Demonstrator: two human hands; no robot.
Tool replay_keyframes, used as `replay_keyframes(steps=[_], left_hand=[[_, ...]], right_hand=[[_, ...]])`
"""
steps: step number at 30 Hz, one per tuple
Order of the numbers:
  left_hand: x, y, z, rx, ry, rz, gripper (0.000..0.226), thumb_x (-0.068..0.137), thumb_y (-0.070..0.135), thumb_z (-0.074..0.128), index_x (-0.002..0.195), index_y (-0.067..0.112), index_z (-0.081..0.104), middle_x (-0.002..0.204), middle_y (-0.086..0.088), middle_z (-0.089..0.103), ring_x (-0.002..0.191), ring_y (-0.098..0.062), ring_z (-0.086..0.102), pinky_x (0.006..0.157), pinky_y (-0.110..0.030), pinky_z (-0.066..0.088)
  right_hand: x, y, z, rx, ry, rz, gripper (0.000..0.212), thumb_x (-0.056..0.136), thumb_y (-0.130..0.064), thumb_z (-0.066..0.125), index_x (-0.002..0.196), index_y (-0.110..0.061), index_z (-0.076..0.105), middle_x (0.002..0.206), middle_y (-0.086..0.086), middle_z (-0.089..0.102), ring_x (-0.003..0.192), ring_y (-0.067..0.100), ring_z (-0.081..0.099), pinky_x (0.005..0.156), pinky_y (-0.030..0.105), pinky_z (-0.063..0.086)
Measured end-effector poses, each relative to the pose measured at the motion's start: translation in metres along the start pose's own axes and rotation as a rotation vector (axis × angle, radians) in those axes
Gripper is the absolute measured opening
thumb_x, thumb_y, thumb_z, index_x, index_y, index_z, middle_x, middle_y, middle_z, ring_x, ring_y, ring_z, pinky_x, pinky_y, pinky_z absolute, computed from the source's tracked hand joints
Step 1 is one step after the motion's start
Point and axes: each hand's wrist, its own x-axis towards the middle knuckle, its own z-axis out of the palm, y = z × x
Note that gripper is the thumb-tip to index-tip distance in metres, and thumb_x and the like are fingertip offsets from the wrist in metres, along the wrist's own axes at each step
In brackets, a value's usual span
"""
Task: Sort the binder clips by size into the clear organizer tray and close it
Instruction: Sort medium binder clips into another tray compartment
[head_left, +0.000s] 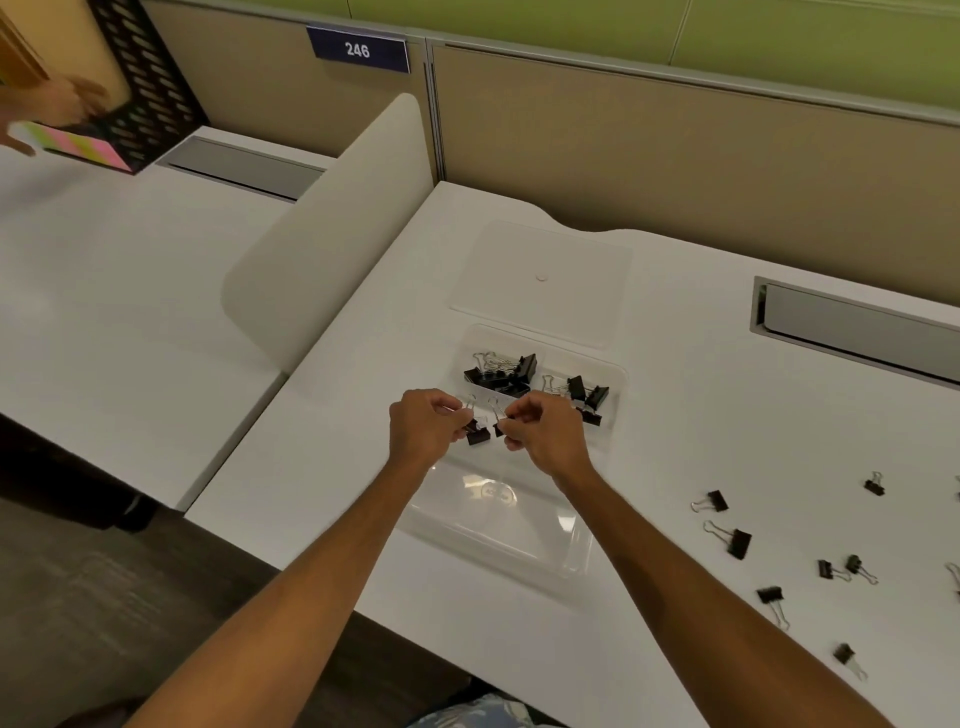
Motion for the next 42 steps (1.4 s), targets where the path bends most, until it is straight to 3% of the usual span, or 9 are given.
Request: replay_keyframes(steps=[5,11,15,19,22,25,33,37,42], left_hand=[[0.013,-0.006,0.004,0.263,-0.007,0.158,0.020,0.081,0.015,0.078,0.098,0.007,0.074,0.086,-0.009,0.075,0.075,-0.015,0.069,0.077,-0.026,0.057],[0.018,-0.004,0.006,0.338,-0.053,0.206,0.022,0.083,0.012,0.075,0.104,0.006,0.073,0.098,-0.012,0.074,0.086,-0.019,0.069,0.080,-0.025,0.054],[0.016,-0.004,0.004,0.319,-0.034,0.203,0.028,0.087,0.010,0.071,0.115,0.006,0.070,0.115,-0.012,0.070,0.098,-0.022,0.069,0.088,-0.026,0.052],[0.008,-0.002,0.007,0.316,-0.038,0.251,0.022,0.089,0.011,0.067,0.111,0.012,0.069,0.110,-0.005,0.071,0.086,-0.015,0.068,0.080,-0.027,0.055],[-0.004,0.005,0.018,0.290,-0.044,0.276,0.019,0.091,0.012,0.063,0.108,0.017,0.070,0.103,0.002,0.071,0.079,-0.009,0.066,0.068,-0.020,0.053],[-0.020,0.016,0.039,0.254,-0.090,0.343,0.019,0.091,0.010,0.063,0.108,0.016,0.070,0.100,0.002,0.070,0.079,-0.006,0.063,0.071,-0.023,0.055],[-0.075,0.043,0.111,0.172,-0.190,0.478,0.017,0.092,0.013,0.061,0.106,0.016,0.071,0.098,0.008,0.069,0.081,0.001,0.063,0.066,-0.006,0.048],[-0.103,0.052,0.150,0.145,-0.227,0.480,0.017,0.092,0.012,0.062,0.105,0.018,0.070,0.099,0.008,0.069,0.084,-0.003,0.064,0.073,-0.016,0.053],[-0.133,0.059,0.190,0.155,-0.251,0.456,0.016,0.092,0.012,0.062,0.104,0.018,0.071,0.097,0.010,0.069,0.082,-0.003,0.065,0.072,-0.016,0.052]], right_hand=[[0.010,-0.003,0.011,-0.192,-0.004,0.010,0.020,0.086,-0.001,0.070,0.106,-0.006,0.071,0.088,0.011,0.075,0.071,0.018,0.073,0.075,0.033,0.062],[0.011,-0.008,0.011,-0.294,-0.050,-0.009,0.031,0.087,0.001,0.069,0.117,-0.004,0.069,0.105,0.013,0.073,0.085,0.019,0.071,0.073,0.020,0.054],[0.007,-0.005,0.005,-0.288,-0.072,-0.048,0.033,0.087,0.002,0.069,0.119,-0.007,0.068,0.115,0.007,0.070,0.087,0.011,0.066,0.063,0.005,0.042],[-0.006,0.000,-0.009,-0.184,0.018,-0.095,0.022,0.093,0.000,0.060,0.111,-0.008,0.069,0.103,0.007,0.071,0.076,0.012,0.070,0.062,0.010,0.052],[-0.018,0.009,-0.026,-0.093,0.083,-0.076,0.020,0.093,-0.001,0.057,0.107,-0.009,0.070,0.098,0.006,0.070,0.068,0.011,0.069,0.063,0.016,0.056],[-0.033,0.022,-0.049,-0.041,0.161,-0.041,0.018,0.094,-0.003,0.058,0.103,-0.012,0.071,0.095,0.001,0.070,0.065,0.009,0.068,0.059,0.015,0.055],[-0.077,0.069,-0.125,-0.015,0.286,0.017,0.017,0.094,-0.005,0.057,0.097,-0.015,0.071,0.092,-0.004,0.071,0.064,0.007,0.070,0.061,0.023,0.057],[-0.098,0.091,-0.167,-0.018,0.301,0.032,0.017,0.093,-0.005,0.058,0.097,-0.015,0.071,0.094,-0.003,0.071,0.064,0.008,0.070,0.061,0.020,0.056],[-0.117,0.115,-0.218,-0.026,0.323,0.029,0.016,0.092,-0.002,0.059,0.097,-0.012,0.071,0.092,0.001,0.073,0.065,0.007,0.070,0.057,0.012,0.050]])
